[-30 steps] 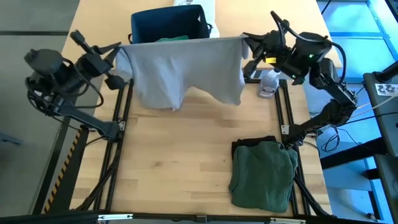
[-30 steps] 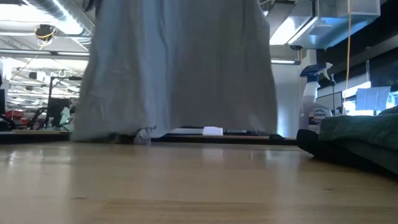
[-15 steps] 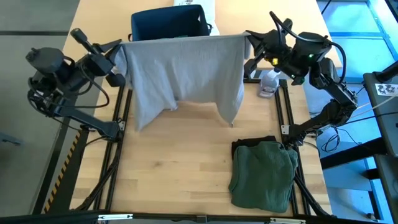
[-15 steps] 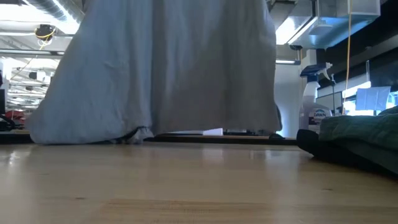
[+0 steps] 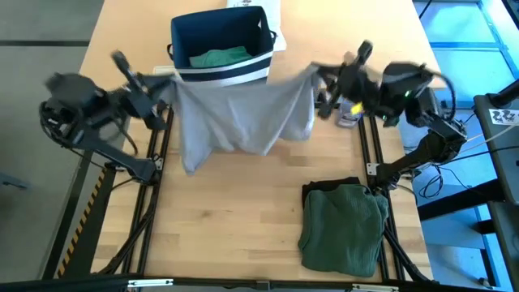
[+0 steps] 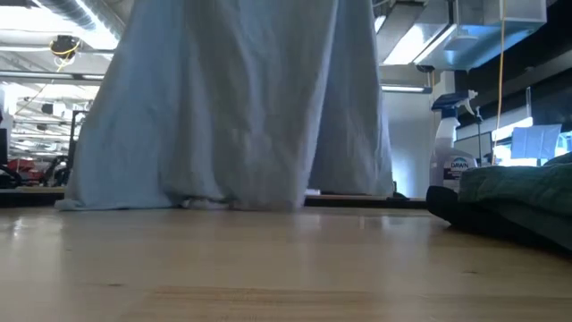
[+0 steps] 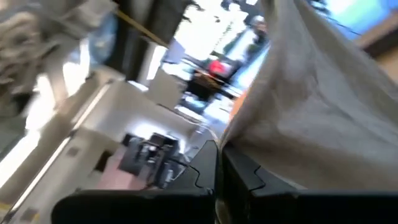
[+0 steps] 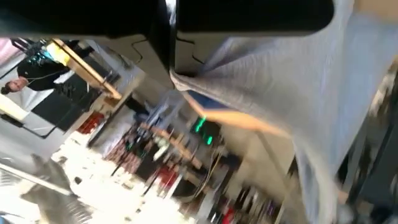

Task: Fold Laundry from Bin
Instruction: Fold the gray shirt

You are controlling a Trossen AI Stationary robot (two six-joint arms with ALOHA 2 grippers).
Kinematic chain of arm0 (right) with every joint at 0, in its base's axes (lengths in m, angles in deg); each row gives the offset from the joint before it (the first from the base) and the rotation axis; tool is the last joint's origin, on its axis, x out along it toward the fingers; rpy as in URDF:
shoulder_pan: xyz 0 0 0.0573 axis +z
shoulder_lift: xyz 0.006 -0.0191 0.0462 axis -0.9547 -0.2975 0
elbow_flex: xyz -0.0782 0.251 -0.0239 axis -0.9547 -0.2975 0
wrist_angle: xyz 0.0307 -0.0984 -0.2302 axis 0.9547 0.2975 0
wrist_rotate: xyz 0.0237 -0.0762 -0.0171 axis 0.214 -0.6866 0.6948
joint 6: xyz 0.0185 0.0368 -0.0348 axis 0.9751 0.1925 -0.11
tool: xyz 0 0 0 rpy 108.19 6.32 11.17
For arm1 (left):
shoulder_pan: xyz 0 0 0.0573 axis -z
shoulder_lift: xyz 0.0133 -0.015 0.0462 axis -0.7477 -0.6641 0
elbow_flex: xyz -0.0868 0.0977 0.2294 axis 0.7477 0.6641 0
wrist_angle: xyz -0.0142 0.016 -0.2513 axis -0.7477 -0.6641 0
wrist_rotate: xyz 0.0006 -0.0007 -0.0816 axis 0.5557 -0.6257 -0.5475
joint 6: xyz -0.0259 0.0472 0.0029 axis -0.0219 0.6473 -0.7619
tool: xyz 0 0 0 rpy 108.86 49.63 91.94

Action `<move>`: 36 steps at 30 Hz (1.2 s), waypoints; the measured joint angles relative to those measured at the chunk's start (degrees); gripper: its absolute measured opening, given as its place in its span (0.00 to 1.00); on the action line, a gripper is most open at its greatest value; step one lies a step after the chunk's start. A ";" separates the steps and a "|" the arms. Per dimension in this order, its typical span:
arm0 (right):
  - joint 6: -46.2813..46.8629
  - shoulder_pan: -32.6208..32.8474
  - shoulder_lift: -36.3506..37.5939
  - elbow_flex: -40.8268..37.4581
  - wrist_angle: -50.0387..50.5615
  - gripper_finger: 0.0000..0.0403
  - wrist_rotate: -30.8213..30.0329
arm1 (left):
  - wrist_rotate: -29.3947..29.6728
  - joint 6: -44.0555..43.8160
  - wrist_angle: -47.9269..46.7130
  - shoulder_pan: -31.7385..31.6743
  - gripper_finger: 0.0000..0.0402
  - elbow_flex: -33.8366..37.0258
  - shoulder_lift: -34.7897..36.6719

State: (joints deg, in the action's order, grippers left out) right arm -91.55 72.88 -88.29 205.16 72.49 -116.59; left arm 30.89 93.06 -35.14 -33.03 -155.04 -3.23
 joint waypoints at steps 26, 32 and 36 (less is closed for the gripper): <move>42.05 28.46 -4.29 -54.01 -10.69 0.00 6.57 | -16.66 -75.56 -17.29 33.76 0.00 33.50 -18.37; 47.80 29.94 -4.27 -56.13 -12.20 0.00 16.18 | -29.09 -77.85 -0.33 34.64 0.03 39.69 -20.95; 50.86 29.85 -4.27 -56.19 -13.63 0.00 25.93 | -38.03 -77.73 8.01 34.53 0.09 41.33 -21.37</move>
State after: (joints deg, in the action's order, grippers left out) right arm -40.69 102.73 -92.56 148.97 58.86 -90.65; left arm -7.14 15.33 -27.13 1.50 -113.71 -24.60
